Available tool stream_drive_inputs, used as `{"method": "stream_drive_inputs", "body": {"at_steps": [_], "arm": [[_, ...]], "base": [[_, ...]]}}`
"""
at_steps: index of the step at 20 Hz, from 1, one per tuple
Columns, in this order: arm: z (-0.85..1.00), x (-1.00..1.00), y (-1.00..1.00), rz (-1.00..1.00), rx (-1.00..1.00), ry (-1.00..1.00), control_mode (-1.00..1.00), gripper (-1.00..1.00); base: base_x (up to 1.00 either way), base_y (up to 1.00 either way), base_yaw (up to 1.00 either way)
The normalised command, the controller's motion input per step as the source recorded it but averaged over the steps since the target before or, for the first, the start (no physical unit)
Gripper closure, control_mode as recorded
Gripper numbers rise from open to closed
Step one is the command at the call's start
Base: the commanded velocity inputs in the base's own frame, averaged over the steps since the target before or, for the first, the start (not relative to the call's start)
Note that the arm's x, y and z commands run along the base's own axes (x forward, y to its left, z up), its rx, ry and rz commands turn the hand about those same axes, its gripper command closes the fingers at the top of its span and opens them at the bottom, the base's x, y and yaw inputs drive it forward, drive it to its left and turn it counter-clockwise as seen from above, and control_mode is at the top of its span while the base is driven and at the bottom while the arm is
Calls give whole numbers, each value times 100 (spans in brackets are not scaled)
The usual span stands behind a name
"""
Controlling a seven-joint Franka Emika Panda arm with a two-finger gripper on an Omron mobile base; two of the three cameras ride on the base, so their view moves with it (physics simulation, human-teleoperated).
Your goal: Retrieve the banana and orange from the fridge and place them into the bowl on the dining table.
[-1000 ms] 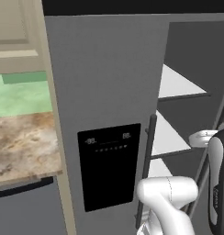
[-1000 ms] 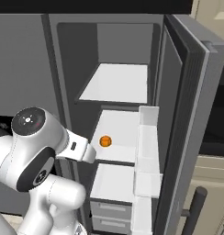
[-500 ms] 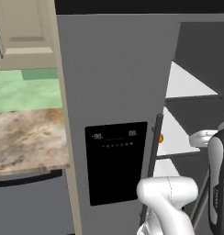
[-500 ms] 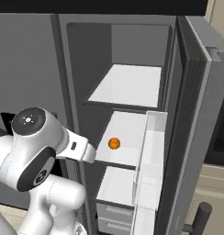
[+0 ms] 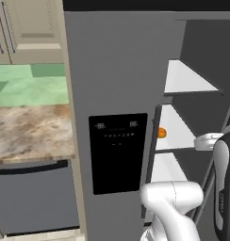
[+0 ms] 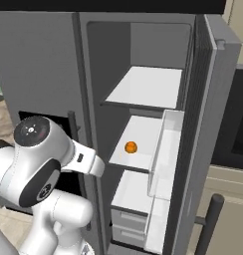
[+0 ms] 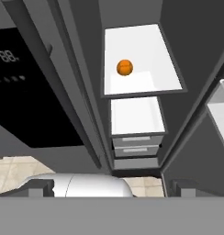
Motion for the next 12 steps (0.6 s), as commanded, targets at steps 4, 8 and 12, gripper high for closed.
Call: {"method": "stream_drive_inputs", "body": {"at_steps": [4,8,12], "arm": [[0,0,0,0,0,0,100,-100],[0,0,0,0,0,0,100,-100],[0,0,0,0,0,0,100,-100]], "base": [[-40,-30,3],[1,-25,5],[34,-30,6]]}}
